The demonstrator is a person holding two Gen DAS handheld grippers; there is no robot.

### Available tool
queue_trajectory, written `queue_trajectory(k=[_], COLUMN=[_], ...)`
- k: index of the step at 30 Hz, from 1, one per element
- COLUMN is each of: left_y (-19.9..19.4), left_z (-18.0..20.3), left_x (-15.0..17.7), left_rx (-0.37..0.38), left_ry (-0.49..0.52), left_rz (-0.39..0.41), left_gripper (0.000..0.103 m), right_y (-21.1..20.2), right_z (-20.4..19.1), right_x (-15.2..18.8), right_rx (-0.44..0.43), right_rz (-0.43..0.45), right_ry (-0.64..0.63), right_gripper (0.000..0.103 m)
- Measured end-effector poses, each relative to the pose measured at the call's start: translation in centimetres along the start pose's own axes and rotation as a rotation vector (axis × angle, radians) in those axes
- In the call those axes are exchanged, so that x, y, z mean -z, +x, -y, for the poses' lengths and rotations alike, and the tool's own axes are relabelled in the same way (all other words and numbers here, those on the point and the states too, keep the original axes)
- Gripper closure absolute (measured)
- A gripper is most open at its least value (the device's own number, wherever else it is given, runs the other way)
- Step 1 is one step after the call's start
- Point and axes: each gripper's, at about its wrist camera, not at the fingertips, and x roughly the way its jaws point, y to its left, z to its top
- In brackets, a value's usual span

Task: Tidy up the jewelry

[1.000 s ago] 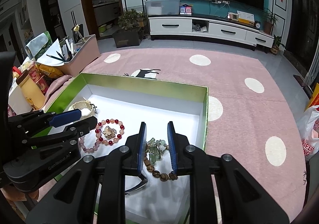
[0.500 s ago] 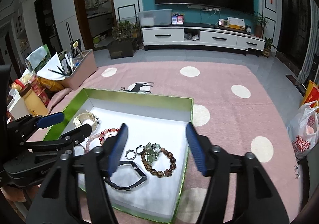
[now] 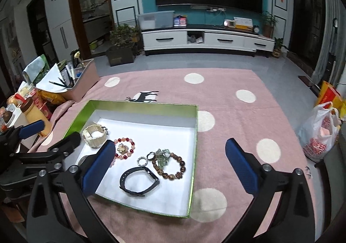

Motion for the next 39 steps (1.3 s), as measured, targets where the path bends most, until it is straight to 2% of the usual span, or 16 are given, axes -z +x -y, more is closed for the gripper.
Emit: queue_trajectory(k=[2,5,9,13,17,39], left_y=[-0.4,-0.9,-1.2,-1.1,-1.1,-0.3], left_z=[-0.3,-0.9,-1.2,-0.8,-0.9,-0.8], left_x=[0.0,0.0,0.0,0.0,0.1,0.4], left_rx=[-0.006,-0.027,-0.048,-0.116,-0.081,-0.056], left_ry=[-0.01,-0.026,-0.035,-0.016,-0.026,-0.05], left_rz=[-0.002,-0.013,-0.027,-0.061,-0.075,-0.126], left_gripper=[0.002,0.002,0.002,0.002,0.002,0.002], right_y=[-0.2,-0.1,0.0,0.4,0.6,0.1], right_z=[-0.1,-0.2,-0.3,-0.4,-0.6,-0.6], right_x=[0.0,0.0,0.2,0.3,0.4,0.4], right_rx=[0.054,0.087,0.075,0.046,0.033,0.038], right_rz=[-0.02,-0.046,-0.081,-0.13,-0.153,-0.145], right_ry=[0.006,0.013,0.029,0.029,0.03,0.01], right_gripper=[0.001,0.001,0.001,0.001,0.001,0.001])
